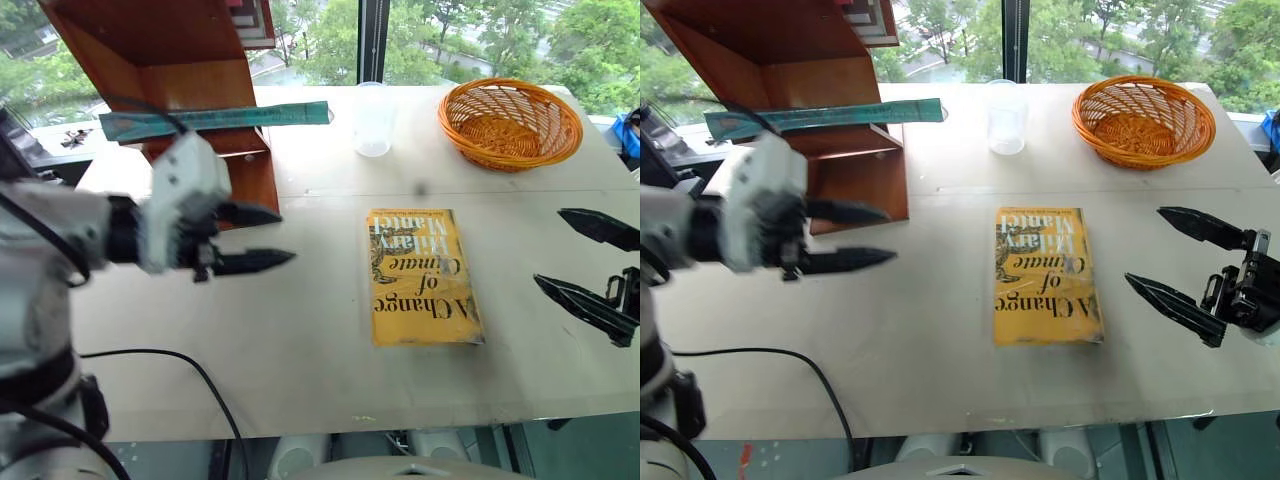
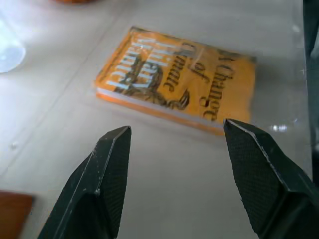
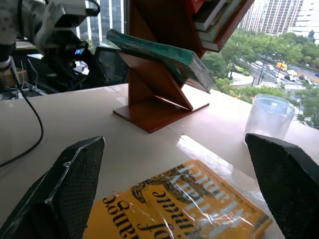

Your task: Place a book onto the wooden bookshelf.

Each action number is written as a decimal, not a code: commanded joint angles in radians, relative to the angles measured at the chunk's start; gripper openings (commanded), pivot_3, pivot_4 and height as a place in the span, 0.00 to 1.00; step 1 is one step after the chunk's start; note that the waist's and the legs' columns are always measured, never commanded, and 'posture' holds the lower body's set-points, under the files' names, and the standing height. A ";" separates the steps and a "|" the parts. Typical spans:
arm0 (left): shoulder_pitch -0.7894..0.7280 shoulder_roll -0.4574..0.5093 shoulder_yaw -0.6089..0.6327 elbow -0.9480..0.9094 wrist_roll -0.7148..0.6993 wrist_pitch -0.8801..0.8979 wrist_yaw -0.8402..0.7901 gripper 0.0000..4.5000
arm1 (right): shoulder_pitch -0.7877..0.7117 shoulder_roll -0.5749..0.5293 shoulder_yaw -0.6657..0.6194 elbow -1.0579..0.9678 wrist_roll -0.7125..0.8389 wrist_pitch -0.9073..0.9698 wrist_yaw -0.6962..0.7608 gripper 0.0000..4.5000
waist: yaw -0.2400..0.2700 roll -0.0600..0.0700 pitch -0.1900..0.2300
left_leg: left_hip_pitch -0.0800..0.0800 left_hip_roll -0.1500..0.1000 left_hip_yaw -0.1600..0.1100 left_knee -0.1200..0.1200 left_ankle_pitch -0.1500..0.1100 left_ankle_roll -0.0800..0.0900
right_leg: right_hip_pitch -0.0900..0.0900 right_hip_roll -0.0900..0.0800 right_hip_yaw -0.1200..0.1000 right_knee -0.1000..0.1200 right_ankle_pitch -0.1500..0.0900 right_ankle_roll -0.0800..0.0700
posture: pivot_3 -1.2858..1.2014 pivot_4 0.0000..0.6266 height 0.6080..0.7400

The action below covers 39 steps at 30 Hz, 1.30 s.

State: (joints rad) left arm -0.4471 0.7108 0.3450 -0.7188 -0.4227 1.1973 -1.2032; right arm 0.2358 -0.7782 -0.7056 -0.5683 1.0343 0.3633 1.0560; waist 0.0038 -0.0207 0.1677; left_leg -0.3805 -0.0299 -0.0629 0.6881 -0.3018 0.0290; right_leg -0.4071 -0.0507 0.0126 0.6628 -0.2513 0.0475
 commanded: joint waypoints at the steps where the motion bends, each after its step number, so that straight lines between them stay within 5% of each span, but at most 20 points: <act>1: 0.032 -0.178 -0.047 0.019 0.059 -0.209 0.252 0.67 | 0.030 0.006 -0.081 0.011 0.016 -0.026 0.046 1.00 | 0.014 0.000 -0.001 | 0.001 0.000 0.000 0.001 0.000 0.000 | 0.001 0.000 0.000 0.000 0.000 0.000 | 0.52 0.24 1.00; 4: 0.121 -0.233 -0.141 0.039 0.113 -0.385 0.326 0.67 | 0.075 0.015 -0.128 0.018 0.019 -0.028 0.073 1.00 | 0.014 0.000 -0.002 | 0.002 -0.001 0.001 0.000 0.000 0.000 | 0.002 -0.001 0.001 0.000 0.002 0.001 | 0.52 0.24 1.00; 11: 0.139 -0.399 -0.281 0.222 0.202 -0.667 0.539 0.02 | 0.155 0.030 -0.224 0.045 0.036 -0.040 0.133 1.00 | 0.018 0.005 -0.005 | 0.003 -0.001 0.002 -0.001 -0.001 0.002 | 0.002 -0.002 0.002 -0.001 0.002 0.001 | 0.52 0.24 1.00; 17: -0.009 -0.705 -0.467 0.731 0.417 -1.245 0.819 0.02 | 0.165 0.027 -0.255 0.081 0.047 -0.036 0.159 1.00 | 0.037 0.006 -0.007 | 0.005 -0.003 0.002 -0.001 -0.003 0.005 | 0.005 -0.002 0.002 -0.002 0.002 0.001 | 0.52 0.24 1.00; 23: -0.243 -0.836 -0.512 1.224 0.650 -1.601 1.227 0.02 | 0.131 0.003 -0.293 0.126 0.085 -0.020 0.163 1.00 | 0.036 0.005 -0.006 | 0.004 -0.003 0.003 -0.001 -0.003 0.005 | 0.005 -0.002 0.002 -0.002 0.003 0.002 | 0.52 0.24 1.00; 28: -0.498 -0.880 -0.498 1.559 0.775 -1.653 1.633 0.02 | 0.138 0.023 -0.302 0.137 0.074 -0.037 0.181 1.00 | 0.039 0.003 -0.005 | 0.003 -0.003 0.004 -0.002 -0.003 0.006 | 0.004 -0.001 0.003 -0.002 0.003 0.003 | 0.52 0.24 1.00; 32: -0.651 -0.848 -0.450 1.703 0.791 -1.645 1.884 0.02 | 0.110 0.087 -0.097 -0.251 0.048 -0.006 -0.165 1.00 | 0.031 0.004 -0.006 | 0.002 -0.002 0.004 -0.002 -0.004 0.006 | 0.001 -0.001 0.003 -0.002 0.002 0.003 | 0.52 0.24 1.00; 39: -0.673 -0.779 -0.417 1.724 0.797 -1.619 2.072 0.02 | 0.082 0.090 -0.013 -0.284 0.016 -0.017 -0.259 1.00 | 0.035 0.000 -0.007 | -0.001 -0.006 0.006 -0.002 -0.001 0.002 | -0.003 -0.002 0.002 -0.001 0.002 0.004 | 0.52 0.24 1.00</act>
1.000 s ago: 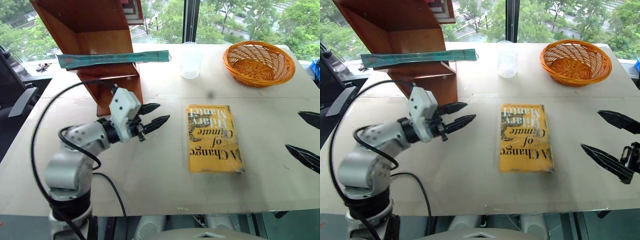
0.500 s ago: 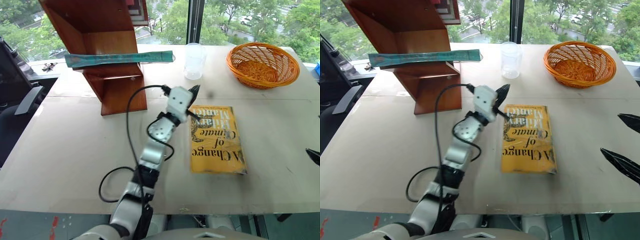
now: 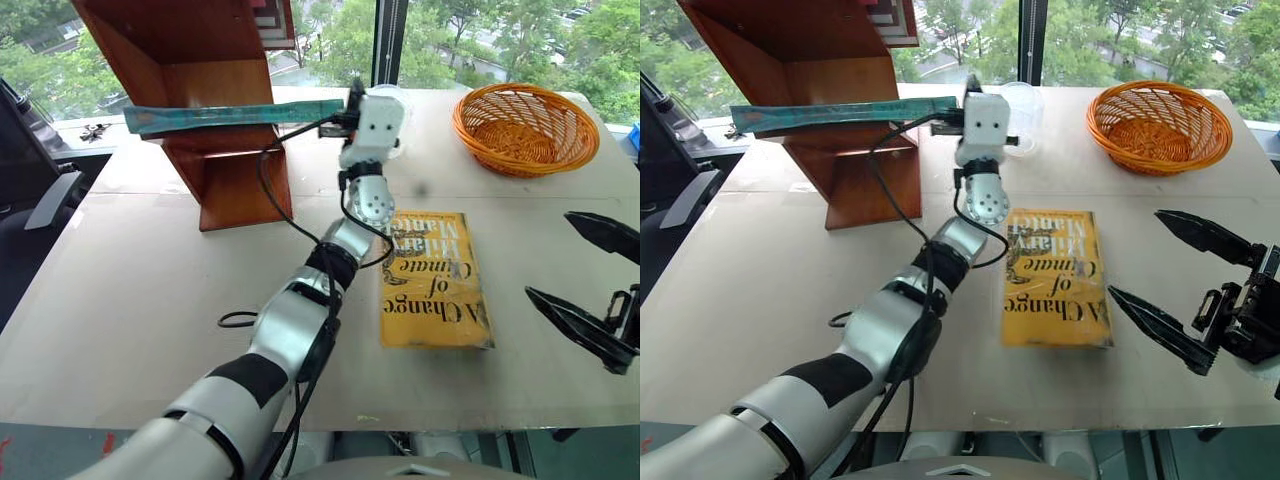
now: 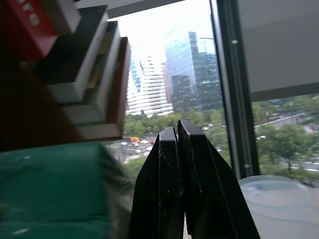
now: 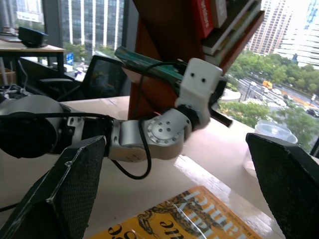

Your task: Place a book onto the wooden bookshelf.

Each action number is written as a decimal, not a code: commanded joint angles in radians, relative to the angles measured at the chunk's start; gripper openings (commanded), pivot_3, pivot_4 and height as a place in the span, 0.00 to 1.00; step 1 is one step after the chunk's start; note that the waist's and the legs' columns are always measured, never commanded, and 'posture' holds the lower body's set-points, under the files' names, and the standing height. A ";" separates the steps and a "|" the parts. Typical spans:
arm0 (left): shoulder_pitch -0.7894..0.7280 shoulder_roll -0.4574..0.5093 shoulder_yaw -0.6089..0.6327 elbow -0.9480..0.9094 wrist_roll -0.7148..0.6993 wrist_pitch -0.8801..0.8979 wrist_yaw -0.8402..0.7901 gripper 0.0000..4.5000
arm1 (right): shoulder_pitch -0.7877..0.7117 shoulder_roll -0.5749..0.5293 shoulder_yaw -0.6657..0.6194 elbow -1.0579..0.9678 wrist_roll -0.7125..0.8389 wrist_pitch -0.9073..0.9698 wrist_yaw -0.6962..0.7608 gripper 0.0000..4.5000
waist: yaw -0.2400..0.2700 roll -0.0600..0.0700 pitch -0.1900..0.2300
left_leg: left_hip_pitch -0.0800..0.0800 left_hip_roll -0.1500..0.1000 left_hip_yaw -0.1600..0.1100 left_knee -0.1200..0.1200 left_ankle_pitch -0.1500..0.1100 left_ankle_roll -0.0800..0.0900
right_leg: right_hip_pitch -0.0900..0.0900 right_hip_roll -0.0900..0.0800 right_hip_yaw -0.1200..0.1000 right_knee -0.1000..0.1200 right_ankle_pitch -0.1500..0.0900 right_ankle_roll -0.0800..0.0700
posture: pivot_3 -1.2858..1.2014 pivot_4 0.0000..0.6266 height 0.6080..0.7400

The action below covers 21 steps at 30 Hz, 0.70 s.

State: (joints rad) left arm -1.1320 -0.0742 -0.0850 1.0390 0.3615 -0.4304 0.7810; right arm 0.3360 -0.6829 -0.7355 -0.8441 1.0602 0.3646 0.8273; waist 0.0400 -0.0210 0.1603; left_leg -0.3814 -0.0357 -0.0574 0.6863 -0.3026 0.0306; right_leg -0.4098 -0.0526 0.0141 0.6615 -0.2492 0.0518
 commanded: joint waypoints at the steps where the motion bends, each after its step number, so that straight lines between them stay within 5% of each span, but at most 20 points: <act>1: 0.026 0.010 0.024 -0.054 0.007 0.024 0.105 0.02 | -0.026 -0.009 0.026 -0.004 -0.012 -0.020 -0.035 1.00 | -0.003 0.000 0.000 | 0.000 0.000 0.001 0.000 0.000 0.000 | -0.001 0.000 0.001 0.000 0.000 0.000 | 0.52 0.24 1.00; 8: 0.122 0.005 0.000 -0.138 -0.056 -0.018 -0.087 0.02 | -0.083 -0.012 0.096 0.025 -0.042 -0.028 -0.057 1.00 | -0.026 0.001 0.000 | 0.002 0.001 0.001 -0.002 0.000 0.000 | -0.001 0.000 0.003 0.002 0.000 0.000 | 0.52 0.24 1.00; 11: 0.197 0.009 -0.046 -0.219 -0.137 -0.096 -0.365 0.02 | -0.104 -0.013 0.124 0.025 -0.048 -0.028 -0.071 1.00 | -0.024 0.001 -0.001 | 0.002 0.001 0.001 -0.002 0.000 0.000 | -0.001 0.000 0.002 0.001 0.000 0.000 | 0.52 0.24 1.00; 14: 0.323 0.055 -0.115 -0.376 -0.349 -0.124 -0.856 0.02 | -0.126 -0.020 0.140 0.032 -0.045 -0.025 -0.080 1.00 | -0.024 0.002 -0.001 | 0.001 0.000 0.000 -0.001 0.000 0.000 | -0.001 0.000 0.001 0.001 0.000 0.000 | 0.52 0.24 1.00; 21: 0.565 0.272 -0.116 -0.804 -0.739 0.310 -1.467 0.02 | -0.121 -0.048 0.136 0.042 -0.051 -0.001 -0.083 1.00 | -0.031 0.003 -0.002 | 0.002 0.001 0.000 -0.001 0.000 0.000 | -0.001 0.000 0.003 0.001 0.000 0.000 | 0.52 0.24 1.00</act>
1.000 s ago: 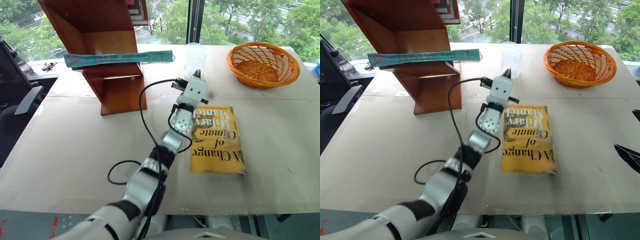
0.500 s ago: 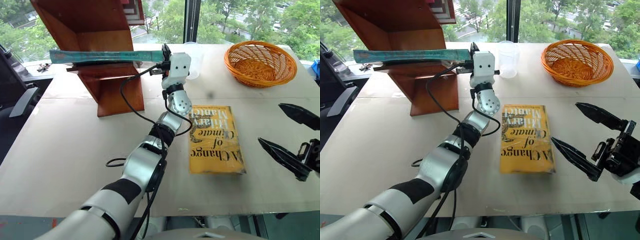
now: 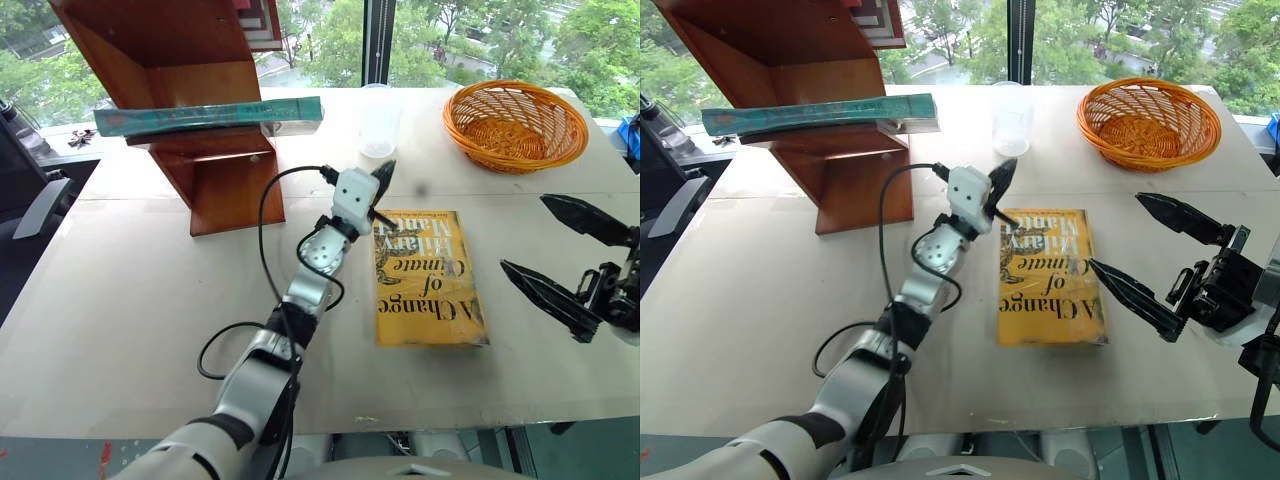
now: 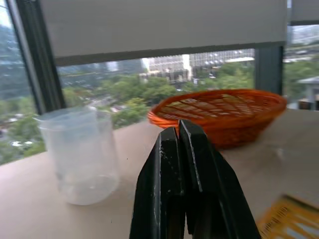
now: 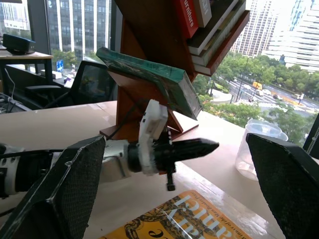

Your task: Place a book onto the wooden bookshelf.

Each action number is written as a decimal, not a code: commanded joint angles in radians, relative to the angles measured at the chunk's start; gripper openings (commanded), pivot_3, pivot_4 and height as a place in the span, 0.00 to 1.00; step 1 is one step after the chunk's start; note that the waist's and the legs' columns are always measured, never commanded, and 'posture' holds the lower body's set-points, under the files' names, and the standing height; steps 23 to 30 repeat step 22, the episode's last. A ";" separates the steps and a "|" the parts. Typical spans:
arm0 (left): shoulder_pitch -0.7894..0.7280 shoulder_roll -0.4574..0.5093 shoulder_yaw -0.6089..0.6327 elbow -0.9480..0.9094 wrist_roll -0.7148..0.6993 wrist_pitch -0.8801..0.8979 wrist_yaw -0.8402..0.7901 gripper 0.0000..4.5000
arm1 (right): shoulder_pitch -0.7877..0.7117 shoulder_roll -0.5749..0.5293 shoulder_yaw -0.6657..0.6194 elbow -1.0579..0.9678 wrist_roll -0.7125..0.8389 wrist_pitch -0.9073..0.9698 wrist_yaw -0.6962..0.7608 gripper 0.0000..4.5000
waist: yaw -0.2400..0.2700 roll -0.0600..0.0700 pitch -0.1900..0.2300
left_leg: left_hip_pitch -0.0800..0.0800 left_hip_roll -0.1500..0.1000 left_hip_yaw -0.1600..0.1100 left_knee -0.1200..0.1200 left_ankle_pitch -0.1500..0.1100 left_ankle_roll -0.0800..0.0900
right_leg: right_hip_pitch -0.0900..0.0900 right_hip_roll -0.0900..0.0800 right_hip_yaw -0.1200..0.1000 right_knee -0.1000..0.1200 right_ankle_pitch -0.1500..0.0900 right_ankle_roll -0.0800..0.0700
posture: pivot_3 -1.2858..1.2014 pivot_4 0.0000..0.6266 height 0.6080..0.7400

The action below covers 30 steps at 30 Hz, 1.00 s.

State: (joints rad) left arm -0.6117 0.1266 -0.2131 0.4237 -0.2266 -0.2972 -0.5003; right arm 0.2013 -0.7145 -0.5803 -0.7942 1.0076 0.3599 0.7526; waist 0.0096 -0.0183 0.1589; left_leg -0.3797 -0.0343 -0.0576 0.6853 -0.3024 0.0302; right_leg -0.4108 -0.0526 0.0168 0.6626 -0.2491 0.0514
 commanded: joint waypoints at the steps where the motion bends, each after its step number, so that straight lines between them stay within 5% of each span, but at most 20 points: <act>1: 0.070 0.111 0.026 -0.249 -0.187 0.244 -0.219 0.07 | 0.029 -0.022 -0.027 -0.002 -0.009 0.010 -0.004 1.00 | -0.001 0.001 -0.001 | 0.000 0.000 0.000 0.000 0.000 0.000 | 0.000 0.000 0.000 0.000 0.000 0.000 | 0.52 0.24 1.00; 11: 0.440 0.604 0.325 -0.761 -0.542 0.815 -0.370 0.99 | 0.395 0.002 -0.186 0.047 -0.169 0.000 0.130 1.00 | 0.003 0.005 -0.002 | 0.000 0.002 -0.002 -0.001 0.000 0.000 | 0.001 0.000 0.001 -0.001 0.000 -0.001 | 0.52 0.24 1.00; 19: 0.774 0.755 0.540 -0.762 -0.509 0.807 -0.524 0.99 | 0.538 0.061 -0.250 0.137 -0.271 -0.049 0.193 1.00 | 0.004 0.010 -0.005 | 0.004 0.002 -0.003 -0.001 -0.003 0.005 | 0.004 -0.001 0.001 -0.002 -0.001 -0.002 | 0.52 0.24 1.00; 30: 0.804 0.747 0.542 -0.744 -0.481 0.774 -0.546 0.99 | 0.531 0.060 -0.245 0.143 -0.279 -0.048 0.190 1.00 | 0.004 0.011 -0.006 | 0.004 0.002 -0.002 -0.001 -0.003 0.005 | 0.005 -0.001 0.001 -0.002 -0.002 -0.004 | 0.52 0.24 1.00</act>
